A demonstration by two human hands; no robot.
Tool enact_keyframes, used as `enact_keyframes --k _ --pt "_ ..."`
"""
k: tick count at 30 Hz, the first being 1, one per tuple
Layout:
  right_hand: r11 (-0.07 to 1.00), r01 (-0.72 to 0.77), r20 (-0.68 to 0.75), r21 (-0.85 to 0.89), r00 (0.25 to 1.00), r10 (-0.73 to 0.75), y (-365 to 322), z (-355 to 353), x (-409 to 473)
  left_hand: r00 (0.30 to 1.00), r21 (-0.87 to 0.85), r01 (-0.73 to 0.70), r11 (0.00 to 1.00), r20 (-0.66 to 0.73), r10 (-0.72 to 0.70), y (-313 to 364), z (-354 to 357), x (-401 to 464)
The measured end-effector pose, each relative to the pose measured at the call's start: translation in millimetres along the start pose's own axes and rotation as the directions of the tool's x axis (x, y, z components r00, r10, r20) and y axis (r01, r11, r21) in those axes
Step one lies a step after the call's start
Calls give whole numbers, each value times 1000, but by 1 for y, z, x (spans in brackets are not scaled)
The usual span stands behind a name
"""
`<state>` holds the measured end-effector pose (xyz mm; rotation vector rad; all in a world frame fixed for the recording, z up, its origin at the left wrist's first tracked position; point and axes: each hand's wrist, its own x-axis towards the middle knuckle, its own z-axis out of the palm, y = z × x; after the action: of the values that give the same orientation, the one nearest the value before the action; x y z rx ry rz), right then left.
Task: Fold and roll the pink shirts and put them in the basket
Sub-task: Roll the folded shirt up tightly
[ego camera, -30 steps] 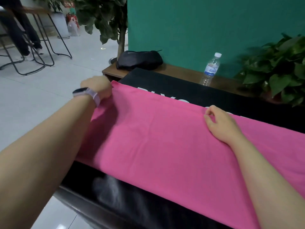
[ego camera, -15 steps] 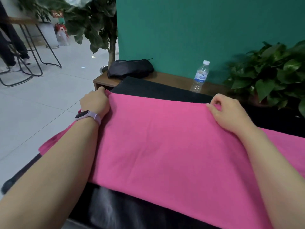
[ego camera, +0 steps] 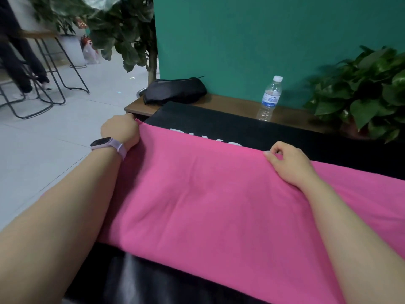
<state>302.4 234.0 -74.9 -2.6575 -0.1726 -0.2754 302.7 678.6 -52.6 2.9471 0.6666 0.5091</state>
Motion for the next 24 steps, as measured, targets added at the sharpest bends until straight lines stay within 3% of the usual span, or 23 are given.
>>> enact_keyframes --k 3,6,10,16,20,24 --pt "1000 -3 16 -23 1000 3 0 1 0 995 56 42 998 85 -47 5 1 8" --pt "1000 -11 18 -23 1000 11 -2 0 2 998 51 -31 998 -50 33 0 14 -2" --pt "1000 -24 13 -16 1000 24 -4 -1 0 986 -68 -37 997 -163 25 -5 13 -6" --pt "995 -60 29 -83 998 62 -12 -2 -1 986 -74 -28 997 -167 15 -6 18 -5" --pt "977 -108 6 -186 994 111 -24 -1 -2 965 -128 -40 991 -263 5 -7 18 1" --pt "949 -133 -75 -287 990 116 -34 0 -6 982 -116 13 993 -186 -35 -8 21 1"
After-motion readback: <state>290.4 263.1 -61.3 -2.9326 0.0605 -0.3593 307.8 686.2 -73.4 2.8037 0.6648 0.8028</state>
